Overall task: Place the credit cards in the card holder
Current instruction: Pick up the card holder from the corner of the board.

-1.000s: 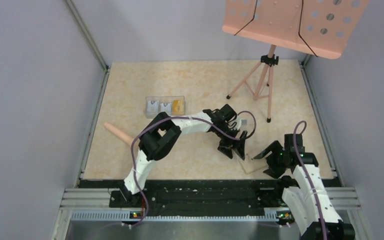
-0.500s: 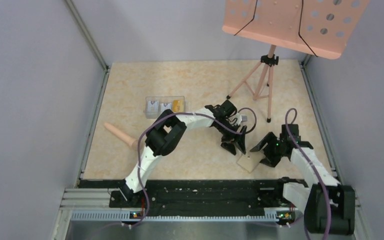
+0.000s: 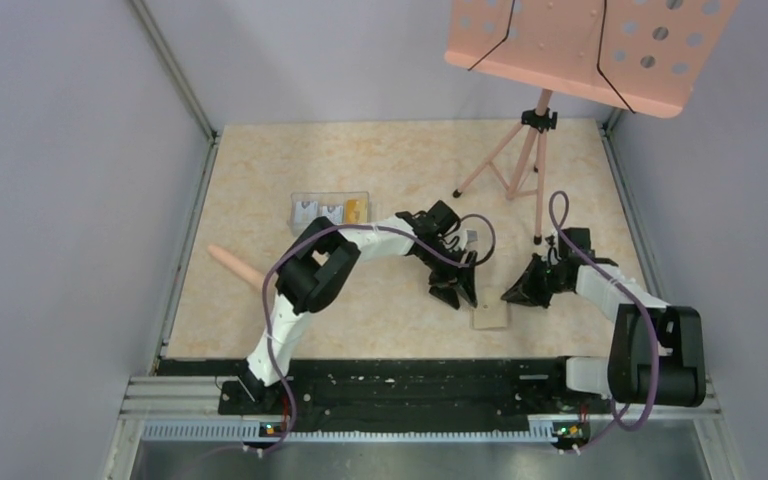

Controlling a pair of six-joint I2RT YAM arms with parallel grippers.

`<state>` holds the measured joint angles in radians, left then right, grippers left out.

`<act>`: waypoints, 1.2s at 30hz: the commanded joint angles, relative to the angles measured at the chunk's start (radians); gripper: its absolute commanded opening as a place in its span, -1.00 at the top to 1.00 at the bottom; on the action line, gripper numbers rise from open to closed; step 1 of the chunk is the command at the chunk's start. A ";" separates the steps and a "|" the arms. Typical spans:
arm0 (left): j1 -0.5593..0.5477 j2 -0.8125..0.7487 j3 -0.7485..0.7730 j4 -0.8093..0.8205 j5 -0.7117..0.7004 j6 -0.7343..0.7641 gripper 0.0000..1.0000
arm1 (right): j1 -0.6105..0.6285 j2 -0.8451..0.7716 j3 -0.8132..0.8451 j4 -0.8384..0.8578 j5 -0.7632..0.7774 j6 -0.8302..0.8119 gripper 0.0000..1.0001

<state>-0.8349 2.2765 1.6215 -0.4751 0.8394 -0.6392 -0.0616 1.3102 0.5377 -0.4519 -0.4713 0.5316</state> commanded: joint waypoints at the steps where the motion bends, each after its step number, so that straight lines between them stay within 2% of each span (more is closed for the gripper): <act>1: 0.014 -0.197 -0.133 -0.013 -0.136 0.081 -0.25 | -0.006 -0.089 0.012 0.001 0.004 -0.074 1.00; 6: 0.030 -0.390 -0.299 0.053 -0.236 0.056 -0.33 | 0.006 -0.165 0.043 -0.058 -0.055 -0.099 1.00; 19: 0.057 -0.680 -0.457 0.111 -0.348 -0.048 -0.49 | 0.041 -0.268 0.175 -0.205 -0.076 -0.107 1.00; 23: 0.114 -0.720 -0.516 0.186 -0.305 -0.097 -0.51 | 0.045 -0.294 0.194 -0.222 -0.125 -0.110 1.00; 28: 0.205 -0.713 -0.559 0.319 -0.158 -0.157 -0.47 | 0.056 -0.297 0.210 -0.202 -0.187 -0.092 1.00; 36: 0.235 -0.631 -0.494 0.320 -0.054 -0.139 -0.47 | 0.170 -0.238 0.213 -0.031 -0.269 0.057 1.00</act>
<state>-0.6044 1.6085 1.0859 -0.2218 0.6971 -0.7662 0.0643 1.0454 0.6903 -0.6159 -0.6643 0.4942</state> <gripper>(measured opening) 0.734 0.017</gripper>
